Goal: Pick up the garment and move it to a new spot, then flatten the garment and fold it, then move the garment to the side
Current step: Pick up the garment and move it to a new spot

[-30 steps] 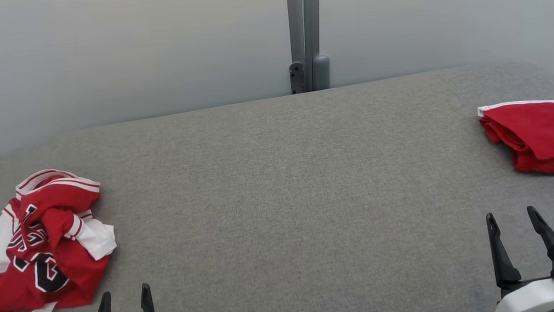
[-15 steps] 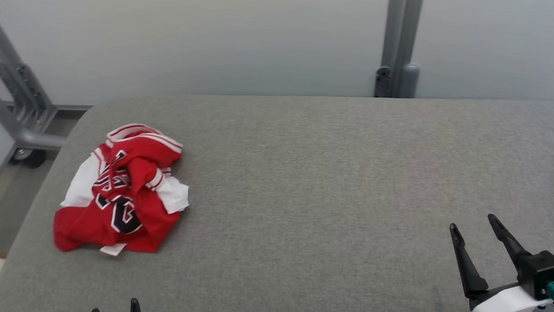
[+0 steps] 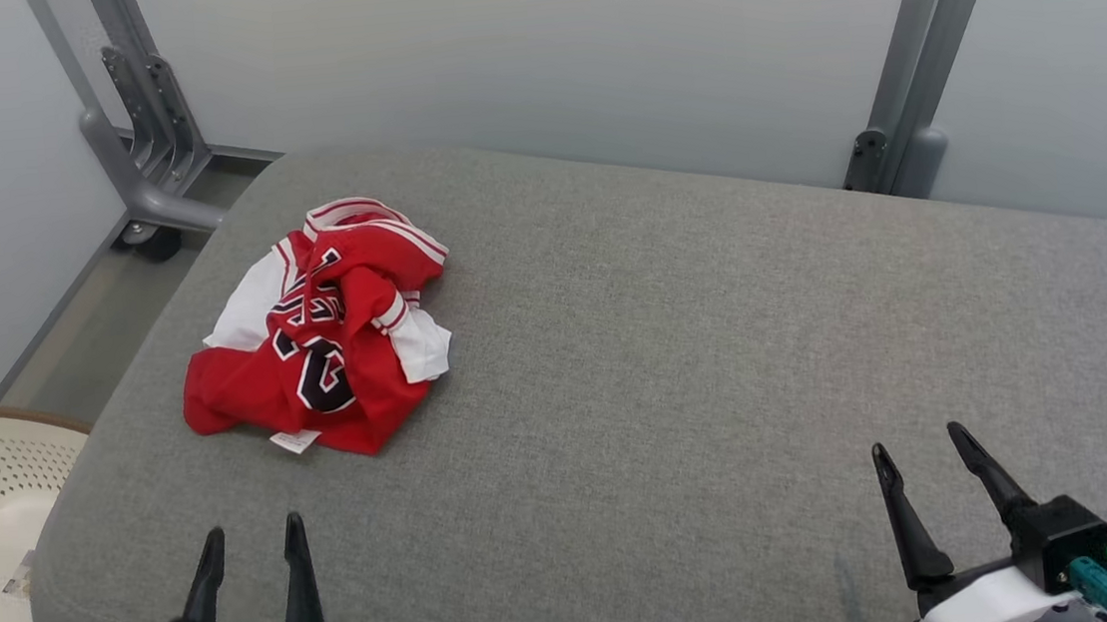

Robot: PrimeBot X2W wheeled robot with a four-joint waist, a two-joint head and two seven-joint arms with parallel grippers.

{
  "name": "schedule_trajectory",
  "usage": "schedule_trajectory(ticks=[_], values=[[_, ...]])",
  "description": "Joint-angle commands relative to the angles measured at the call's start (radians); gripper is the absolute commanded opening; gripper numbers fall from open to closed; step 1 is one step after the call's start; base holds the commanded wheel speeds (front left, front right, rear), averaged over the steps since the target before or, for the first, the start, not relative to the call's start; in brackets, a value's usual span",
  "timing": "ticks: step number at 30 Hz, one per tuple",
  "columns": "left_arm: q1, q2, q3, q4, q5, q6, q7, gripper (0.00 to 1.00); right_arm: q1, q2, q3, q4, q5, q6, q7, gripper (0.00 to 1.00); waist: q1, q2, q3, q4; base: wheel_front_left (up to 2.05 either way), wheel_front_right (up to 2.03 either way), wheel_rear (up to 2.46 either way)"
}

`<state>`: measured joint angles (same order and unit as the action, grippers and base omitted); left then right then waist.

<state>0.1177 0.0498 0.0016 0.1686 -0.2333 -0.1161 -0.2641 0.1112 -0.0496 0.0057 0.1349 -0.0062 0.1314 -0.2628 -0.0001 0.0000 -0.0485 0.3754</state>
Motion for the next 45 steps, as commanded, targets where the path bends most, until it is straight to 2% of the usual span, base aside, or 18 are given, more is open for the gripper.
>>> schedule_trajectory(ticks=[1, 5, 12, 15, 17, 19, 24, 25, 26, 27, 31, 36, 40, 45], values=[[-0.069, 0.005, -0.011, 0.025, 0.012, -0.006, 0.0, 1.0, -0.036, -0.016, -0.003, -0.015, -0.009, -0.001, -0.003, 1.0, 0.0001, 0.0, 0.1, -0.038, 0.0, 0.0, 0.0], [-0.285, 0.023, -0.044, 0.15, -0.003, -0.011, 0.017, 1.0, -0.109, -0.062, 0.008, -0.047, -0.023, -0.001, -0.003, 1.0, 0.0001, 0.0, 0.244, -0.067, 0.0, 0.0, 0.0], [-0.636, 0.072, -0.09, 0.348, -0.081, -0.015, 0.18, 1.0, -0.225, -0.135, 0.022, -0.108, -0.014, -0.001, -0.003, 1.0, 0.0001, 0.0, 0.461, -0.104, 0.0, 0.0, 0.0], [-0.741, 0.093, -0.155, 0.439, -0.139, -0.015, 0.284, 1.0, -0.253, -0.152, 0.028, -0.122, -0.006, -0.001, -0.003, 1.0, 0.0001, 0.0, 0.512, -0.119, 0.0, 0.0, 0.0], [-0.799, 0.139, -0.191, 0.495, -0.18, -0.014, 0.331, 1.0, -0.261, -0.159, 0.036, -0.127, -0.005, -0.001, -0.003, 1.0, 0.0001, 0.0, 0.537, -0.131, 0.0, 0.0, 0.0], [-0.832, 0.176, -0.201, 0.564, -0.193, -0.013, 0.346, 1.0, -0.275, -0.164, 0.05, -0.126, -0.003, -0.001, -0.003, 1.0, 0.0001, 0.0, 0.554, -0.147, 0.0, 0.0, 0.0], [-0.886, 0.219, -0.203, 0.744, -0.189, -0.008, 0.333, 1.0, -0.298, -0.156, 0.055, -0.126, 0.005, -0.001, -0.003, 1.0, 0.0001, 0.0, 0.559, -0.196, 0.0, 0.0, 0.0], [-0.885, 0.222, -0.203, 0.767, -0.19, -0.009, 0.323, 0.45, -0.302, -0.151, 0.054, -0.127, 0.006, -0.001, -0.003, 1.0, 0.0001, 0.0, 0.556, -0.204, 0.0, 0.0, 0.0], [-0.884, 0.224, -0.211, 0.789, -0.183, -0.01, 0.309, 0.03, -0.303, -0.147, 0.047, -0.127, 0.008, -0.001, -0.003, 1.0, 0.0001, 0.0, 0.549, -0.211, 0.0, 0.0, 0.0], [-0.883, 0.222, -0.219, 0.807, -0.182, -0.011, 0.304, 0.0, -0.301, -0.141, 0.043, -0.125, 0.01, -0.001, -0.003, 1.0, 0.0001, 0.0, 0.54, -0.216, 0.0, 0.0, 0.0], [-0.876, 0.227, -0.244, 0.851, -0.173, -0.013, 0.28, 0.0, -0.28, -0.117, 0.032, -0.109, 0.016, -0.001, -0.003, 1.0, 0.0001, 0.0, 0.487, -0.236, 0.0, 0.0, 0.0], [-0.873, 0.238, -0.286, 0.811, -0.131, -0.002, 0.243, 0.0, -0.245, -0.075, 0.027, -0.09, 0.015, -0.001, -0.003, 1.0, 0.0001, 0.0, 0.383, -0.27, 0.0, 0.0, 0.0], [-0.858, 0.254, -0.298, 0.692, -0.134, -0.004, 0.236, 0.0, -0.198, -0.042, 0.015, -0.076, 0.025, -0.001, -0.003, 1.0, 0.0001, 0.0, 0.284, -0.302, 0.0, 0.0, 0.0], [-0.795, 0.237, -0.31, 0.406, -0.167, 0.003, 0.276, 0.0, -0.136, -0.021, -0.004, -0.072, 0.025, -0.001, -0.003, 1.0, 0.0001, 0.0, 0.182, -0.348, 0.0, 0.0, 0.0]])
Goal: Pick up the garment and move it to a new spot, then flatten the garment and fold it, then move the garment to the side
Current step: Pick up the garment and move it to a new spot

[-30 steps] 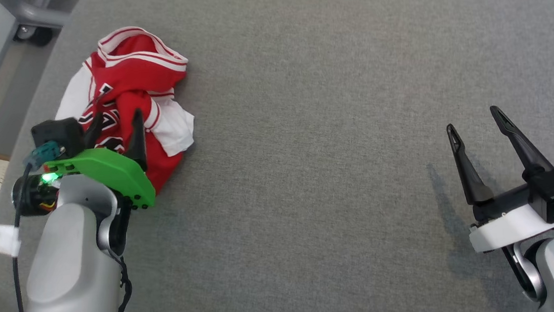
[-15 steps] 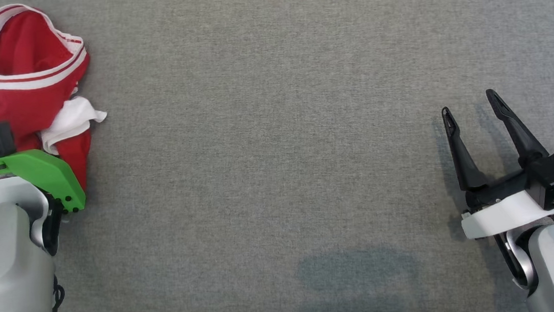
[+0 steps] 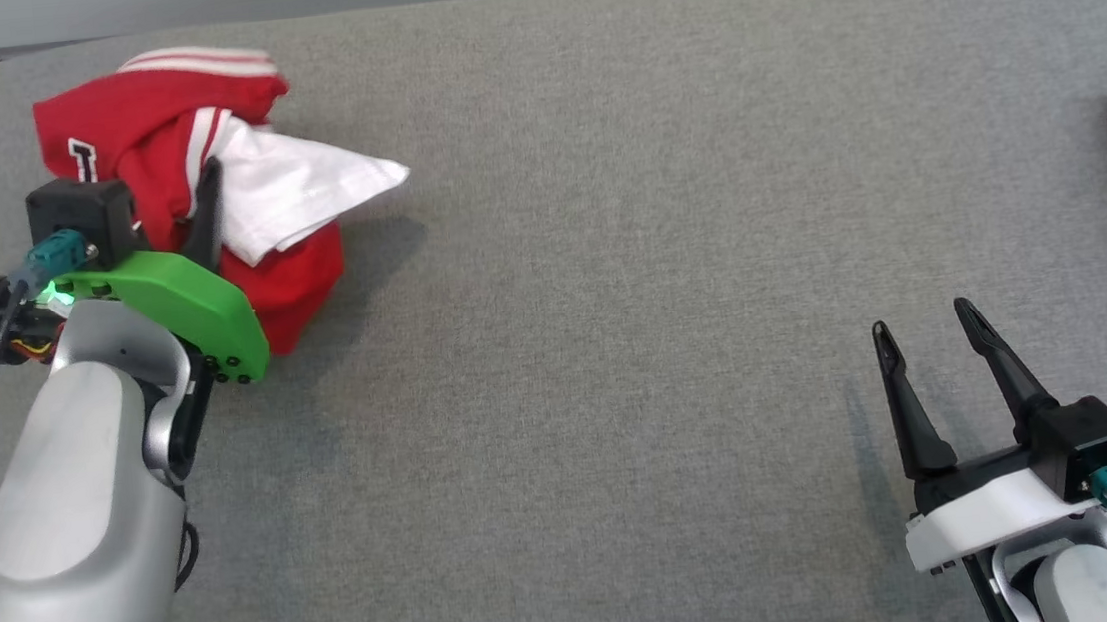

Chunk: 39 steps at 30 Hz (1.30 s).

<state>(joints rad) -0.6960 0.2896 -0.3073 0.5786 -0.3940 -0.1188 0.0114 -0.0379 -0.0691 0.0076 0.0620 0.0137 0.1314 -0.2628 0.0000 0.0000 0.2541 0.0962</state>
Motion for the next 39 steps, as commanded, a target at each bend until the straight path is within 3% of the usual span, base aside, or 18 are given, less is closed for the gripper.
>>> schedule_trajectory(ticks=[1, 10, 16, 21, 29, 33, 34, 35, 39], values=[[0.043, -0.004, -0.005, -0.085, -0.01, 0.014, 0.021, 0.0, 0.026, 0.003, -0.012, 0.0, 0.005, -0.001, -0.003, 1.0, 0.0, 0.0, -0.137, -0.082, 0.0, 0.0, 0.0], [0.29, -0.031, -0.077, -0.697, -0.051, 0.1, 0.245, 0.0, 0.095, 0.015, -0.042, -0.007, 0.004, -0.001, -0.003, 1.0, 0.0, 0.0, -0.217, -0.18, 0.0, 0.0, 0.0], [0.411, -0.067, -0.172, -0.839, -0.065, 0.136, 0.326, 0.0, 0.098, 0.017, -0.044, -0.015, 0.007, -0.001, -0.003, 1.0, 0.0, 0.0, -0.208, -0.221, 0.0, 0.0, 0.0], [0.454, -0.132, -0.243, -0.729, -0.083, 0.128, 0.306, 0.0, 0.074, 0.018, -0.037, -0.015, 0.017, -0.001, -0.003, 1.0, 0.0, 0.0, -0.174, -0.245, 0.0, 0.0, 0.0], [0.374, -0.206, -0.268, -0.259, -0.078, 0.102, 0.162, 0.0, 0.031, 0.018, -0.012, 0.013, 0.038, -0.001, -0.003, 1.0, 0.0, 0.0, -0.118, -0.281, 0.0, 0.0, 0.0], [0.328, -0.221, -0.277, -0.096, -0.08, 0.084, 0.078, 0.0, 0.029, 0.018, -0.021, 0.023, 0.045, -0.001, -0.003, 1.0, 0.0, 0.0, -0.115, -0.286, 0.0, 0.0, 0.0], [0.321, -0.225, -0.278, -0.075, -0.089, 0.078, 0.054, 0.33, 0.033, 0.018, -0.025, 0.026, 0.045, -0.001, -0.003, 1.0, 0.0, 0.0, -0.118, -0.284, 0.0, 0.0, 0.0], [0.31, -0.227, -0.29, -0.057, -0.077, 0.076, 0.035, 1.0, 0.04, 0.017, -0.03, 0.028, 0.044, -0.001, -0.003, 1.0, 0.0, 0.0, -0.122, -0.28, 0.0, 0.0, 0.0], [0.298, -0.23, -0.311, -0.042, -0.06, 0.085, -0.009, 1.0, 0.058, 0.018, -0.049, 0.03, 0.033, -0.001, -0.003, 1.0, 0.0, 0.0, -0.146, -0.256, 0.0, 0.0, 0.0]])
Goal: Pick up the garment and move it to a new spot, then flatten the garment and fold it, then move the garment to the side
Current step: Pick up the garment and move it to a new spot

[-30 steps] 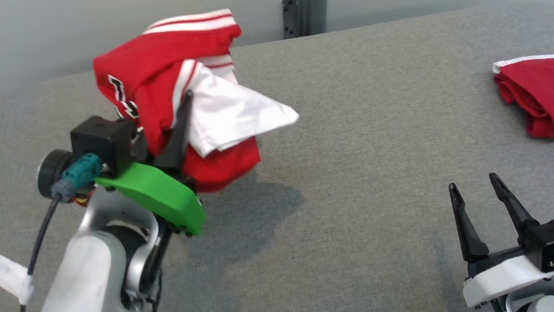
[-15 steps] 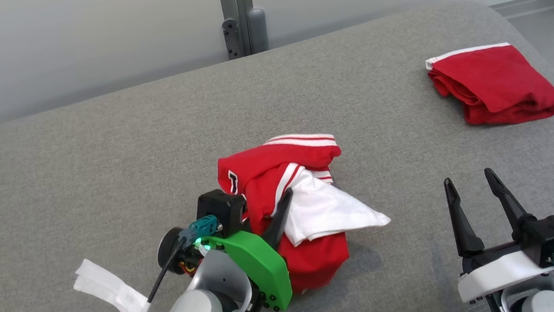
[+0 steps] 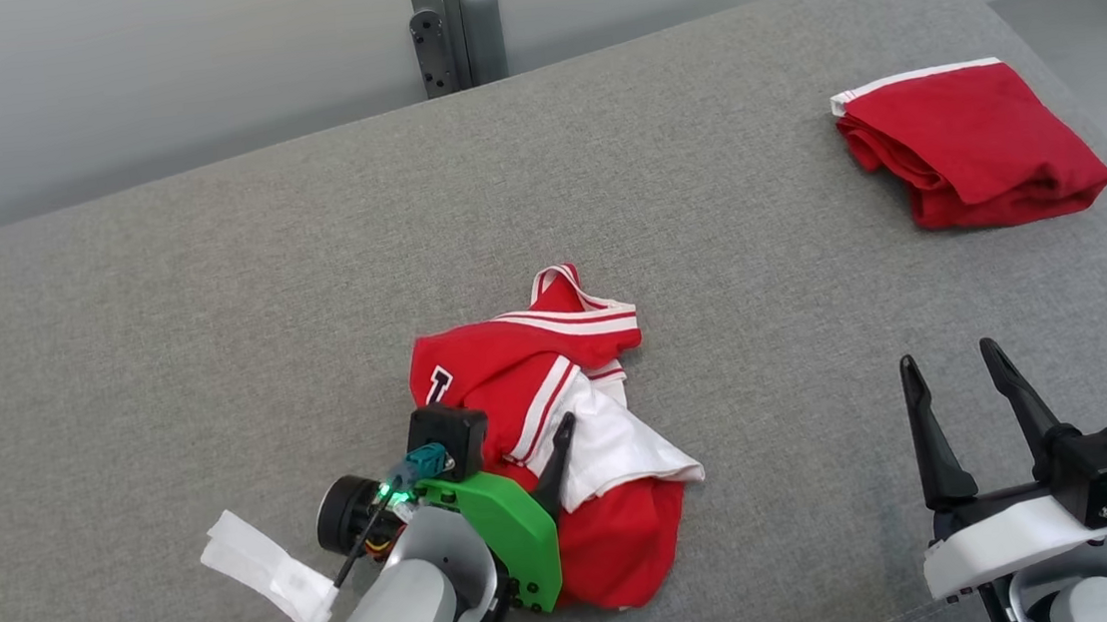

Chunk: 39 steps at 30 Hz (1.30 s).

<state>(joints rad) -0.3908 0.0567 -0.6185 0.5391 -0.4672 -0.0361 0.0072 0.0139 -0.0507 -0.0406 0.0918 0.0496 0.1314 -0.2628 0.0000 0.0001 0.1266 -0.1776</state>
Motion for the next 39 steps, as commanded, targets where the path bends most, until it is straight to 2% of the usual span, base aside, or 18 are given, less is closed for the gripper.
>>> schedule_trajectory(ticks=[1, 6, 13, 15, 17, 20, 22, 24, 26, 28, 34, 39], values=[[0.0, 0.006, -0.001, -0.014, 0.011, 0.005, -0.011, 1.0, 0.01, -0.001, -0.005, -0.001, -0.007, -0.001, -0.003, 1.0, 0.0, -0.0001, -0.026, 0.026, 0.0, 0.0, 0.0], [0.085, 0.052, 0.019, -0.148, 0.0, 0.048, -0.019, 1.0, 0.034, -0.001, -0.032, -0.015, -0.023, -0.001, -0.003, 1.0, 0.0, -0.0001, -0.071, 0.076, 0.0, 0.0, 0.0], [0.275, 0.156, 0.078, -0.402, -0.022, 0.133, -0.026, 1.0, 0.05, -0.001, -0.055, -0.031, -0.028, -0.001, -0.003, 1.0, 0.0, -0.0001, -0.127, 0.166, 0.0, 0.0, 0.0], [0.327, 0.194, 0.101, -0.442, -0.02, 0.156, -0.04, 1.0, 0.053, -0.001, -0.062, -0.034, -0.022, -0.001, -0.003, 1.0, 0.0, -0.0001, -0.137, 0.192, 0.0, 0.0, 0.0], [0.373, 0.2, 0.126, -0.462, -0.039, 0.17, -0.074, 1.0, 0.061, -0.001, -0.068, -0.033, -0.018, -0.001, -0.003, 1.0, 0.0, -0.0001, -0.145, 0.22, 0.0, 0.0, 0.0], [0.436, 0.206, 0.162, -0.453, -0.075, 0.155, -0.159, 1.0, 0.075, -0.001, -0.079, -0.026, -0.015, -0.001, -0.003, 1.0, 0.0, -0.0001, -0.156, 0.26, 0.0, 0.0, 0.0], [0.453, 0.236, 0.165, -0.418, -0.045, 0.134, -0.216, 1.0, 0.084, -0.001, -0.082, -0.018, -0.01, -0.001, -0.003, 1.0, 0.0, -0.0001, -0.163, 0.28, 0.0, 0.0, 0.0], [0.475, 0.227, 0.185, -0.374, -0.056, 0.125, -0.248, 1.0, 0.094, -0.001, -0.088, -0.01, -0.007, -0.001, -0.003, 1.0, 0.0, -0.0001, -0.169, 0.295, 0.0, 0.0, 0.0], [0.486, 0.225, 0.211, -0.342, -0.043, 0.096, -0.268, 1.0, 0.107, -0.001, -0.089, 0.004, -0.001, -0.001, -0.003, 1.0, 0.0, -0.0001, -0.178, 0.306, 0.0, 0.0, 0.0], [0.5, 0.223, 0.262, -0.333, -0.009, 0.092, -0.273, 1.0, 0.112, -0.002, -0.094, 0.014, 0.003, -0.001, -0.003, 1.0, 0.0, -0.0001, -0.182, 0.309, 0.0, 0.0, 0.0], [0.58, 0.155, 0.434, -0.369, 0.108, 0.047, -0.272, 1.0, 0.119, -0.002, -0.102, 0.04, 0.01, -0.001, -0.003, 1.0, 0.0, -0.0001, -0.187, 0.293, 0.0, 0.0, 0.0], [0.604, 0.1, 0.512, -0.378, 0.184, -0.013, -0.272, 1.0, 0.122, -0.001, -0.106, 0.055, 0.012, -0.001, -0.003, 1.0, 0.0, -0.0001, -0.182, 0.28, 0.0, 0.0, 0.0]])
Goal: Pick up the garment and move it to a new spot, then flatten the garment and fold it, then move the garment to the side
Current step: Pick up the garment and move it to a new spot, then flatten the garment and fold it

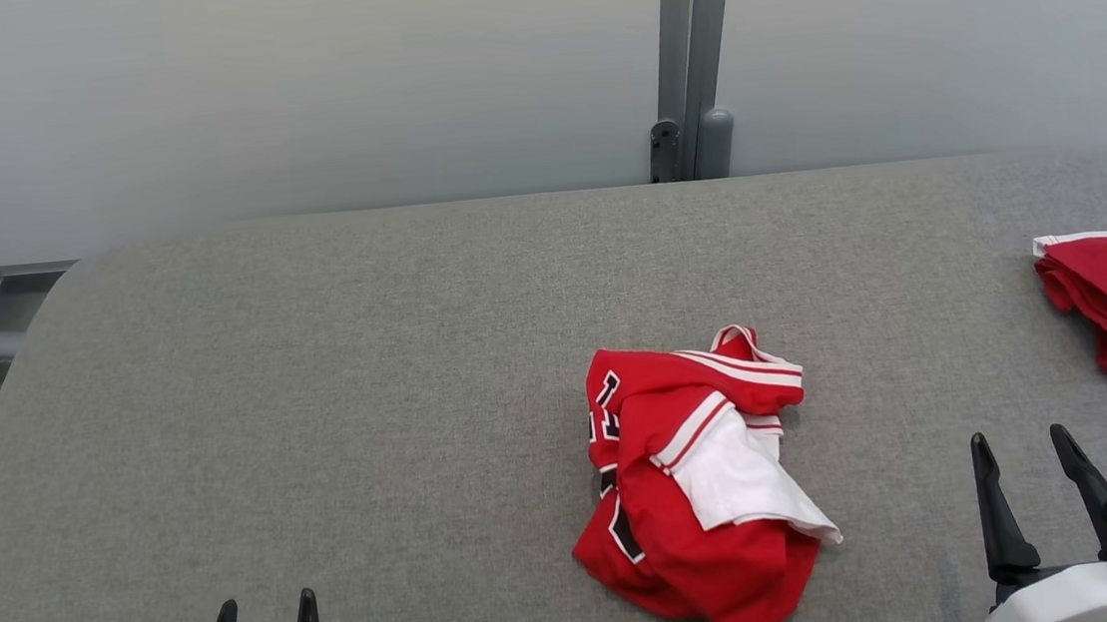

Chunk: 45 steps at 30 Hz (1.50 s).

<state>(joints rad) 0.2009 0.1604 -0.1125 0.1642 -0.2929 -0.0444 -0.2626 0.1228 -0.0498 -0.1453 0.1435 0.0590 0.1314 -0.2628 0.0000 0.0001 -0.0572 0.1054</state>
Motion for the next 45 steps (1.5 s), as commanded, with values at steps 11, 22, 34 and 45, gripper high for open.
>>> schedule_trajectory(ticks=[11, 22, 34, 45], values=[[-0.001, -0.067, 0.078, -0.006, 0.088, -0.071, -0.003, 1.0, -0.007, -0.002, 0.005, 0.009, -0.004, -0.001, -0.003, 1.0, 0.0, -0.0001, 0.011, -0.03, 0.0, 0.0, 0.0], [-0.014, -0.087, 0.096, -0.01, 0.114, -0.085, -0.003, 1.0, -0.012, -0.002, 0.013, 0.003, -0.006, -0.001, -0.003, 1.0, 0.0, -0.0001, 0.018, -0.053, 0.0, 0.0, 0.0], [-0.145, -0.053, -0.187, -0.093, 0.135, -0.087, 0.007, 1.0, -0.049, -0.002, 0.036, -0.016, 0.001, -0.001, -0.003, 1.0, 0.0, -0.0001, 0.051, -0.133, 0.0, 0.0, 0.0], [-0.32, -0.006, -0.388, -0.014, 0.123, -0.061, 0.222, 1.0, -0.069, -0.002, 0.053, -0.021, 0.03, -0.001, -0.003, 1.0, 0.0, -0.0001, 0.102, -0.266, 0.0, 0.0, 0.0]])
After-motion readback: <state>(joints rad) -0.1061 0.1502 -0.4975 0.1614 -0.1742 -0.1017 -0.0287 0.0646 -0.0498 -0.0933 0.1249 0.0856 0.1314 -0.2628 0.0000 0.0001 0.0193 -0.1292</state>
